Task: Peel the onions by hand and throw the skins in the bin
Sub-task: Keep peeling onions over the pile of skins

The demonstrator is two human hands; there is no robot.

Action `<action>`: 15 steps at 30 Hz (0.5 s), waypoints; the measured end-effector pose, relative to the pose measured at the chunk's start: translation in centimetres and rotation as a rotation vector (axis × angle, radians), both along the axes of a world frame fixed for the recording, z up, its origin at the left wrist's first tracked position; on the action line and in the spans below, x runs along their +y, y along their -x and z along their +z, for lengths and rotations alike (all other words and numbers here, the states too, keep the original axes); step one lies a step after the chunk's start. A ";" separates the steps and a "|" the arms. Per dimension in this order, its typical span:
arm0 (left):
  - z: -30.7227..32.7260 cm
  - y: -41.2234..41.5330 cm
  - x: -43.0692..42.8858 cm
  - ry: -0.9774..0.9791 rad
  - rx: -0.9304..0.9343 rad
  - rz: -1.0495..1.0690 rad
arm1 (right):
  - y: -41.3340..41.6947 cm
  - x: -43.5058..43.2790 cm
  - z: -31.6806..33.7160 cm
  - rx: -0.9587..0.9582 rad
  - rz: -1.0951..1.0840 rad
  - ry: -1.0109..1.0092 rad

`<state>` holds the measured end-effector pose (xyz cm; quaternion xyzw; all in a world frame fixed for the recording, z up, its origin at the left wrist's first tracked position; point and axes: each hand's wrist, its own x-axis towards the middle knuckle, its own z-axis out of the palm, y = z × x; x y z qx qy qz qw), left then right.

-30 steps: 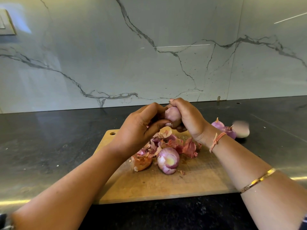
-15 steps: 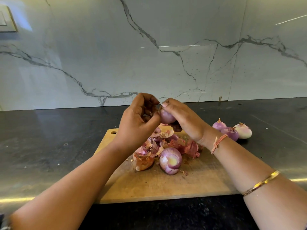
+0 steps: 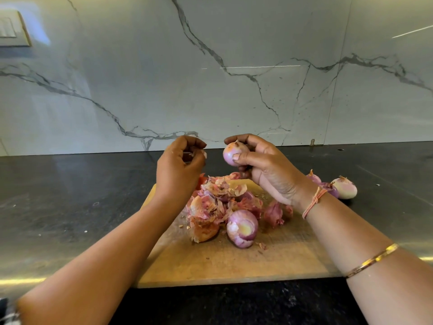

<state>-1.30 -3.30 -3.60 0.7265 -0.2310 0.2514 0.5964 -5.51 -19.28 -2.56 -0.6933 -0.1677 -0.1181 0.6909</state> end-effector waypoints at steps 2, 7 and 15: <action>0.1 0.3 -0.1 0.013 0.020 -0.033 | -0.1 0.0 0.0 -0.024 -0.034 0.002; 0.2 1.3 -0.4 0.050 0.050 -0.188 | -0.3 0.2 -0.5 -0.124 -0.169 0.159; 0.2 1.2 -0.4 0.084 0.045 -0.217 | -0.3 1.0 -0.9 -0.194 -0.223 0.273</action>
